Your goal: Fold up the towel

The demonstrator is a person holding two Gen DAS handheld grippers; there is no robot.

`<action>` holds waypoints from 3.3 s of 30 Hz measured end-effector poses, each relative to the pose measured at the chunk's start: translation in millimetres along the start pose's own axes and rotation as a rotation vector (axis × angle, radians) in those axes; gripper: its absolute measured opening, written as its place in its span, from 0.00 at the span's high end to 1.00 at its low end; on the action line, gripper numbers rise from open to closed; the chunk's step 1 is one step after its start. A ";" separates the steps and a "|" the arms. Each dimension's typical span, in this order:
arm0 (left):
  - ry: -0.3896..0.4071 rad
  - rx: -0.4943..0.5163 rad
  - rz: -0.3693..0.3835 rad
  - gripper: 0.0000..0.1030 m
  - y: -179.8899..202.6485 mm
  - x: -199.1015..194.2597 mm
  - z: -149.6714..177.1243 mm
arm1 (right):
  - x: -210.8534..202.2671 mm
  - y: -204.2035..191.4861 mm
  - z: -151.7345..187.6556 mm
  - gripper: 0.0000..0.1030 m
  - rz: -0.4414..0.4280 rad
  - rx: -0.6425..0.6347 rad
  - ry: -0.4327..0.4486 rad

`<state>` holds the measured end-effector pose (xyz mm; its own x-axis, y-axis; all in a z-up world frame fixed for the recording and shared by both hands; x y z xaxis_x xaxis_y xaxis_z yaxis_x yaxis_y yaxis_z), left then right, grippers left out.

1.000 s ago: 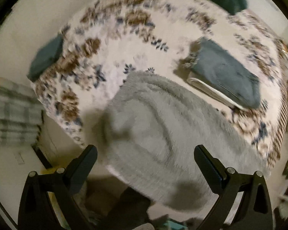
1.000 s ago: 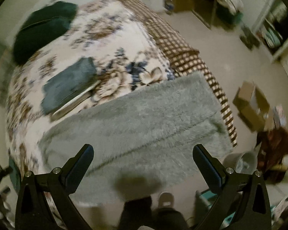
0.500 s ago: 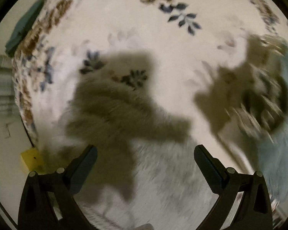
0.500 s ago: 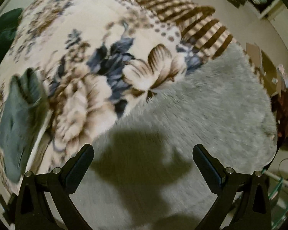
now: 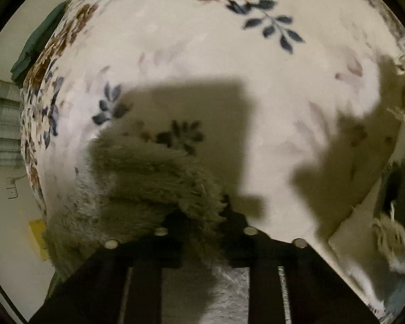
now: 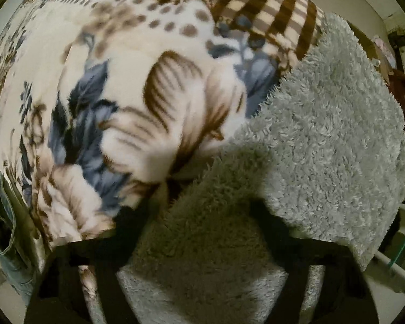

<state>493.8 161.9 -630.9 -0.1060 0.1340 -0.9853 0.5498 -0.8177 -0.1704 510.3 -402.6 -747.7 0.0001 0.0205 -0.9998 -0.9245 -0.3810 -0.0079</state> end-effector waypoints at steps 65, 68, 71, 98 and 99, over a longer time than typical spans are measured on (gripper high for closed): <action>0.136 0.212 0.050 0.27 -158.6 8.9 268.3 | -50.1 460.3 -30.4 0.51 -0.234 0.215 0.094; 0.143 0.238 0.034 0.27 -155.2 5.1 271.4 | -51.8 440.3 -24.6 0.46 -0.304 0.186 0.091; 0.140 0.265 0.014 0.27 -152.9 6.6 277.6 | -28.7 414.5 -9.4 0.46 -0.306 0.189 0.027; 0.143 0.188 0.076 0.27 -195.1 6.8 281.9 | -29.7 407.4 100.3 0.51 -0.237 0.037 -0.100; 0.143 0.173 0.079 0.27 -200.8 9.8 278.2 | -25.3 392.5 127.5 0.51 -0.244 -0.002 -0.145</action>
<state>151.8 171.6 -602.7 0.0572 0.1337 -0.9894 0.4006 -0.9108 -0.0999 98.8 -434.8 -723.1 0.1681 0.2443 -0.9550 -0.9031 -0.3501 -0.2485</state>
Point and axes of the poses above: each gripper's, at about its wrist camera, not at the fingertips, and x roughly the way its jaws point, y to its right, z to its underside, the point moved 10 cm from there along x, roughly the way its jaws point, and after that the axes turned 10 degrees about x, right-handed, at the moved point
